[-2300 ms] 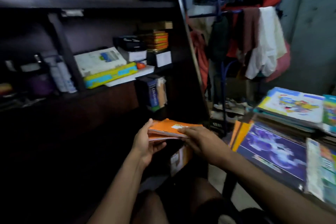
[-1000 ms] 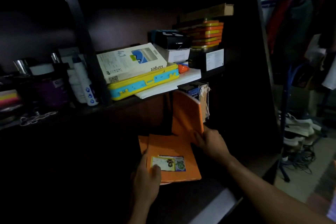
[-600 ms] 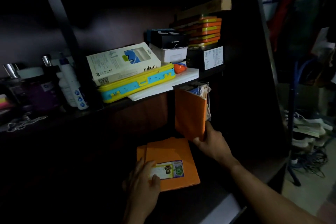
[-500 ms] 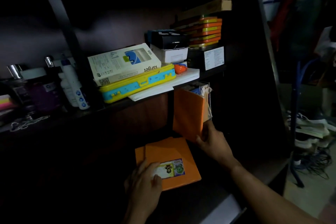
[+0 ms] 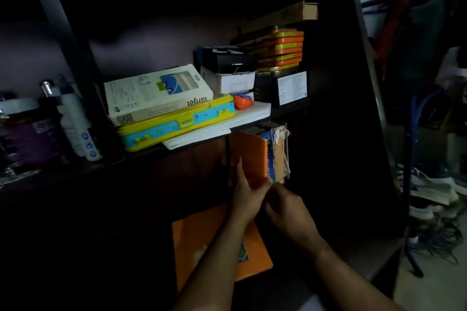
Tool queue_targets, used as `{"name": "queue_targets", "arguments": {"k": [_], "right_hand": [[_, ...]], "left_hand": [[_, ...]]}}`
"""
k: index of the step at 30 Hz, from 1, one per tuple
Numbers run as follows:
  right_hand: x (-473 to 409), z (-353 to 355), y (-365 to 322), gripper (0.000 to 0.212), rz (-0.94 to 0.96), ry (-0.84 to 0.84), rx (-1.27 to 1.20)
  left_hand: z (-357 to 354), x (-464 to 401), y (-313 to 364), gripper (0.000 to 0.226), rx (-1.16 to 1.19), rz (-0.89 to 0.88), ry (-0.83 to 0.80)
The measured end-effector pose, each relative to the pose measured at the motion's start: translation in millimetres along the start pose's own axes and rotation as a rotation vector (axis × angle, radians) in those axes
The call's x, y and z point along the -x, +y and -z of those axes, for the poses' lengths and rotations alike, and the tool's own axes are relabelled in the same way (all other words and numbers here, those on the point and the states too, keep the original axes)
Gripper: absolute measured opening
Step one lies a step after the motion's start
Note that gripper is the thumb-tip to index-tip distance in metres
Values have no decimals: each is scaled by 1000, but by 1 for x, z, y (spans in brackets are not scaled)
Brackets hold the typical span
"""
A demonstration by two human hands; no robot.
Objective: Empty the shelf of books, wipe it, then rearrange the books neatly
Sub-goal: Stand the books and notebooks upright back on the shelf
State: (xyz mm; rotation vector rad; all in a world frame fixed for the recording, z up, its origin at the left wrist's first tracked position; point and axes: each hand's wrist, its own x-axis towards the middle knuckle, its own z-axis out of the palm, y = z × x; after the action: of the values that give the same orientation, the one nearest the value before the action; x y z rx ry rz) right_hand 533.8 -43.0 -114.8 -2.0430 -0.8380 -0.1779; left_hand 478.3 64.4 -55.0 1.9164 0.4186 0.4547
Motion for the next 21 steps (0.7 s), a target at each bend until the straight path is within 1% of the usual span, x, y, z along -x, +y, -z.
{"name": "queue_targets", "arguments": {"k": [3,5,10,13,16,17,19,21], "right_hand": [[-7,-4,7,40,69,-31,55],[-12,-8,10,44,82,-71,82],[-11,-11,14,47,49,-60,71],[-11,-12,15,47,51,-65,72],[-12,-11,16,46,58,-59,76],[-12,-11,16,47,52,-58,84],[-12,-11,17,52,55,-49,99],[-13,-11,16,53,47,-67,98]], "left_hand": [[-14,-8,-15,75,-47,-37,92],[-17,-11,-24,67,-65,-64,97],[-18,-19,-29,65,-171,-66,2],[-16,-24,-31,65,-255,-47,8],[-18,-26,-31,58,-273,-77,-36],[-18,-27,-32,60,-297,-78,-41],[-17,-27,-34,62,-251,-32,-7],[-14,-29,-39,62,-131,-22,40]]}}
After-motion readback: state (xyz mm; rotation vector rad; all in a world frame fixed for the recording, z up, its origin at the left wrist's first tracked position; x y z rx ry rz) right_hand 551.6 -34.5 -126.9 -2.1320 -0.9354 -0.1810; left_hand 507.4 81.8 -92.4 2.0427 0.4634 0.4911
